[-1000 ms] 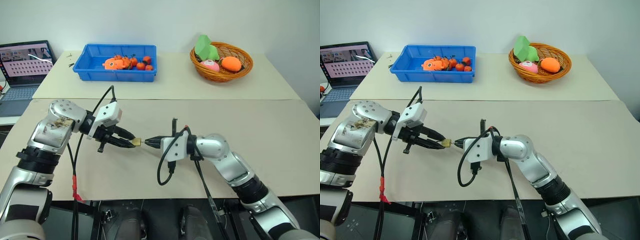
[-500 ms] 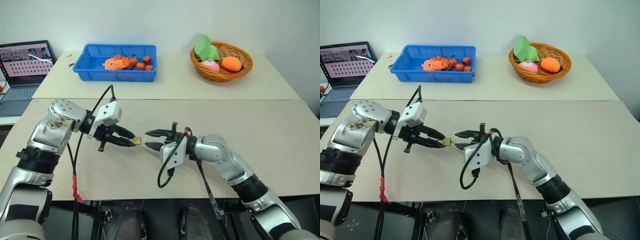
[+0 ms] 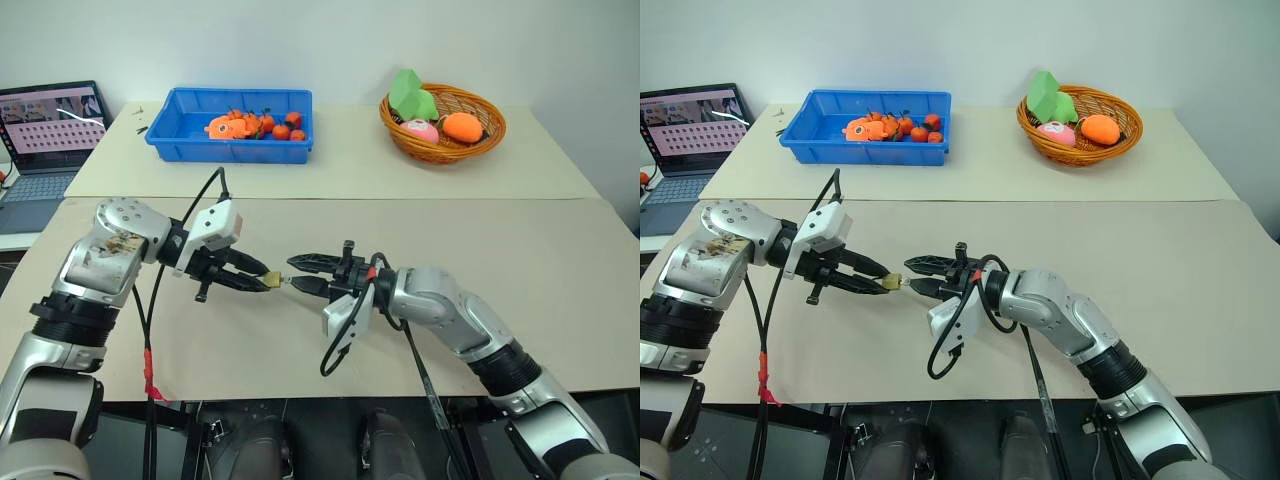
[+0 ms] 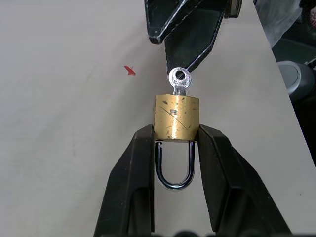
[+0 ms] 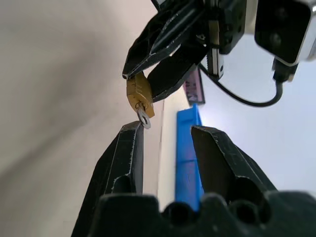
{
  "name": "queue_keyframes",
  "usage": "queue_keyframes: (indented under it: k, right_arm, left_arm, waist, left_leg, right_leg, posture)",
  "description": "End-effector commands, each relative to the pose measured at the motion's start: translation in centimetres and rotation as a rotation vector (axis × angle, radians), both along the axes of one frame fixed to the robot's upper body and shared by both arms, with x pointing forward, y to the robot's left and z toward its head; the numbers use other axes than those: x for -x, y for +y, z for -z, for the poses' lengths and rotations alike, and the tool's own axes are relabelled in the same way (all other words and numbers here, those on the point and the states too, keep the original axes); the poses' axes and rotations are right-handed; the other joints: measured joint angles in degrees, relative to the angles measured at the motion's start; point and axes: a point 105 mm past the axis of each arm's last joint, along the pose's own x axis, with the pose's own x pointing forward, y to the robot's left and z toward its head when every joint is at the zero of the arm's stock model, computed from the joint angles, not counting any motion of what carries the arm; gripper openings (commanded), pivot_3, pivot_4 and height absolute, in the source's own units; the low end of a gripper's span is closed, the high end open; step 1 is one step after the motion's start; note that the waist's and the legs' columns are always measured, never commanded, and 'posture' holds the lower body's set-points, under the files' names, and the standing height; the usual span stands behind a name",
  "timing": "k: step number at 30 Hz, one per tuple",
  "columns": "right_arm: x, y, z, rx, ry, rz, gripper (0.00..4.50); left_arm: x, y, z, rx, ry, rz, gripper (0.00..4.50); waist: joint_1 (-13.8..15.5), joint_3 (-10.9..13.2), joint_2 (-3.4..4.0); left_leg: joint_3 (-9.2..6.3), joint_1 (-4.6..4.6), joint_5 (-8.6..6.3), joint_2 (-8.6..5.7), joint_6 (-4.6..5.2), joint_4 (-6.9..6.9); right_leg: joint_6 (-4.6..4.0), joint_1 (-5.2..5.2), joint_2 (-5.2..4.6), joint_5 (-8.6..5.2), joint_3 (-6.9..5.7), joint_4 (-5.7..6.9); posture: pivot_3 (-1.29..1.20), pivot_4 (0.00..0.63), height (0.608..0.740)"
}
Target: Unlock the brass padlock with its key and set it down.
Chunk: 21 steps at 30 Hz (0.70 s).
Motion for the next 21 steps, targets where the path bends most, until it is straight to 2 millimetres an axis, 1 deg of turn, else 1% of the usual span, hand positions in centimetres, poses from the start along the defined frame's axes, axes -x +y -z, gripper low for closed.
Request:
queue_keyframes:
  k: [1, 5, 7, 21]
  right_arm:
    - [0.4, 0.1, -1.6, -0.025, -0.15, -0.051, 1.94]
    - [0.1, -0.1, -0.6, 0.006, -0.169, -0.055, 1.94]
    - [0.1, -0.1, -0.4, 0.013, -0.178, -0.063, 1.94]
    - [0.5, 0.6, -0.5, 0.021, -0.213, -0.094, 1.94]
  left_arm:
    - [0.0, 0.1, -1.5, 0.007, -0.056, 0.007, 0.77]
    - [0.0, 0.1, -1.5, 0.007, -0.056, 0.007, 0.77]
    - [0.0, 0.1, -1.5, 0.007, -0.057, 0.005, 0.77]
    - [-0.1, 0.2, -1.5, 0.006, -0.057, 0.0, 0.77]
  waist:
    - [-0.02, 0.0, 0.0]
    - [-0.01, 0.0, 0.0]
    - [-0.04, 0.0, 0.0]
    - [-0.02, 0.0, 0.0]
  left_leg:
    - [0.01, -0.01, 0.0, 0.0, 0.0, 0.0]
    - [0.0, -0.01, 0.01, 0.0, -0.01, 0.0]
    - [0.01, -0.01, 0.01, 0.0, -0.01, 0.0]
    - [0.01, -0.02, 0.0, 0.0, -0.01, 0.02]
  right_leg:
    - [0.0, -0.01, -0.01, 0.0, 0.01, 0.01]
    - [-0.01, -0.01, 0.0, -0.02, 0.0, 0.03]
    - [-0.02, -0.02, 0.0, -0.02, 0.01, 0.03]
    - [-0.02, -0.03, 0.0, -0.03, 0.01, 0.04]
  posture:
    - [0.0, 0.15, 0.664]
    - [0.0, 0.15, 0.664]
    - [0.0, 0.15, 0.664]
    - [0.0, 0.15, 0.664]
